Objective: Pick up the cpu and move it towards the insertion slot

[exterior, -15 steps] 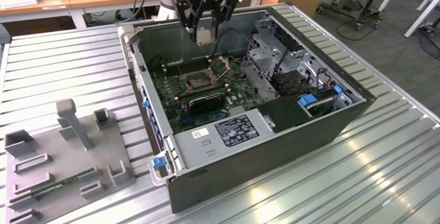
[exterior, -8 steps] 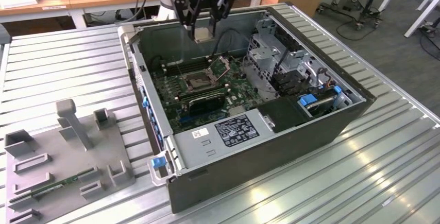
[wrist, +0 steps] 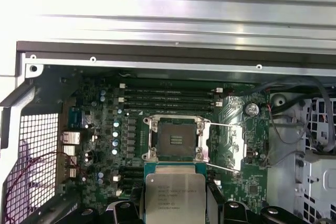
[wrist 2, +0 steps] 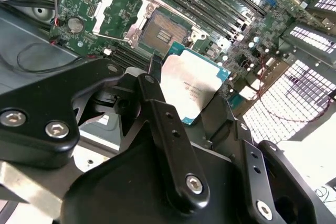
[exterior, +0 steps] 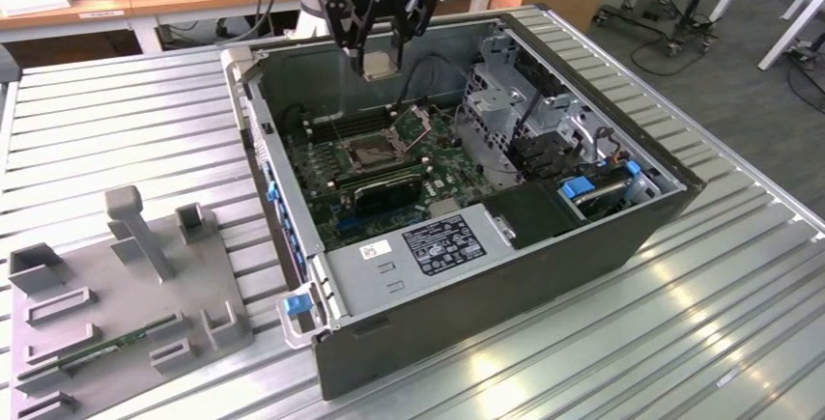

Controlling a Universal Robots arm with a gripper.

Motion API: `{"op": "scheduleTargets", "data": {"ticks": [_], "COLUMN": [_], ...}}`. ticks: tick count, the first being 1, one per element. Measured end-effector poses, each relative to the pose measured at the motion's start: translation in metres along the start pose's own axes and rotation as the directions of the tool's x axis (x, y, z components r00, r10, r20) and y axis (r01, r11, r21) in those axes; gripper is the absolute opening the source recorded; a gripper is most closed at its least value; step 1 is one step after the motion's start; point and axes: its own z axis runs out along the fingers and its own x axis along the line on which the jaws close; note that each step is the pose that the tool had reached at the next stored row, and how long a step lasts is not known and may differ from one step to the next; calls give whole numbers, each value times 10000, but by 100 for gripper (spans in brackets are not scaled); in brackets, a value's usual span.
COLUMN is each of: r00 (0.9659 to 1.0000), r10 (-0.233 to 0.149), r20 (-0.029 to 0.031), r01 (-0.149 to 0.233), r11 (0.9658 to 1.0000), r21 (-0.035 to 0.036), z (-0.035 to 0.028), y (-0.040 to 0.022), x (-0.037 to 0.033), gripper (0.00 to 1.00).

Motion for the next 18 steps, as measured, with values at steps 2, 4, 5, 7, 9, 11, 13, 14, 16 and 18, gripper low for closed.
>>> {"op": "scheduleTargets", "data": {"ticks": [2,4,5,7,9,11,13,14,16,18], "r00": [10000,10000,10000,10000,10000,10000,10000,10000,10000,10000], "r10": [-1,-1,0,0,0,0,0,0,0,0], "r20": [1,0,-1,0,-1,-1,-2,-2,0,-1], "r01": [1,1,0,0,0,0,0,0,0,0], "r11": [10000,10000,10000,10000,10000,10000,10000,10000,10000,10000], "r21": [-1,0,0,0,0,0,2,3,0,0], "z": [9,9,9,16,33,52,59,59,68,68], "y": [5,5,5,6,5,5,5,5,9,9], "x": [0,0,0,0,0,0,0,0,0,0], "gripper": [55,55,55,55,55,55,55,55,55,55]}}
